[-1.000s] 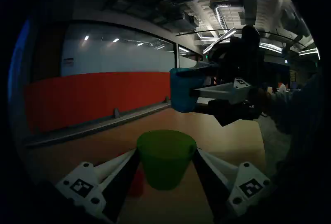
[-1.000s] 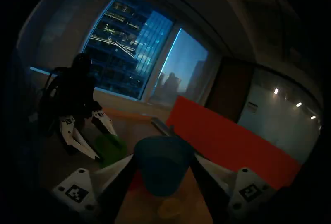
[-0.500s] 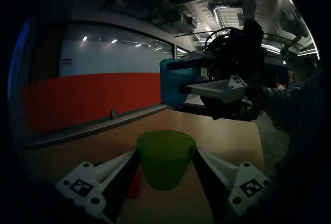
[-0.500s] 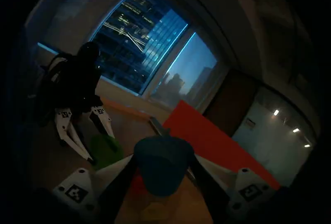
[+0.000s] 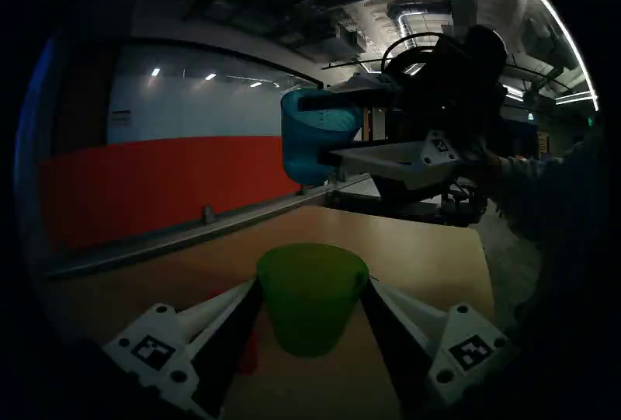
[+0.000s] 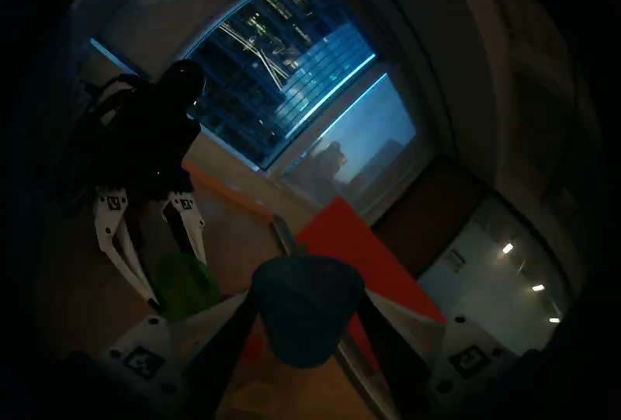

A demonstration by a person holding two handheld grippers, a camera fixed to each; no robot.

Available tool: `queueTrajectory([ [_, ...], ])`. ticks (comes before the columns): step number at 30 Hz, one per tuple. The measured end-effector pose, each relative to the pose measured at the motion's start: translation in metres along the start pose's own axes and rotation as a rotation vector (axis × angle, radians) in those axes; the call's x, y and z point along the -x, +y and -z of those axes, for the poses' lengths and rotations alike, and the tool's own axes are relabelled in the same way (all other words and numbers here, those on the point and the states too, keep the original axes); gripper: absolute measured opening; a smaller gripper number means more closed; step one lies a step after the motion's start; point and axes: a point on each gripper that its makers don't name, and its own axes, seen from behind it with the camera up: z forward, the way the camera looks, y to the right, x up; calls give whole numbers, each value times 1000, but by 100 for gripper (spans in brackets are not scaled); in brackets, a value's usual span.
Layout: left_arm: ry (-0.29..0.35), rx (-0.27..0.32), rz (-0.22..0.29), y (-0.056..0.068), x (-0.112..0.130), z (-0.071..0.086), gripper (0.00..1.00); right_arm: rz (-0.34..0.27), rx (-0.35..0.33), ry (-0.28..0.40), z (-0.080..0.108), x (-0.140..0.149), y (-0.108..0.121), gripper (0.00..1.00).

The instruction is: Pour water

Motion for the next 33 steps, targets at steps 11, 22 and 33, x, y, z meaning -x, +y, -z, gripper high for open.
queueTrajectory([
  [11,3,9,3,3,-1,-1,86,106,4,-10,-7,-6,5,91],
  [22,5,14,1,6,-2,0,86,212,35,-8,-14,-16,16,91],
  [33,10,21,-1,10,-5,-1,86,280,43,-13,-16,-18,20,91],
])
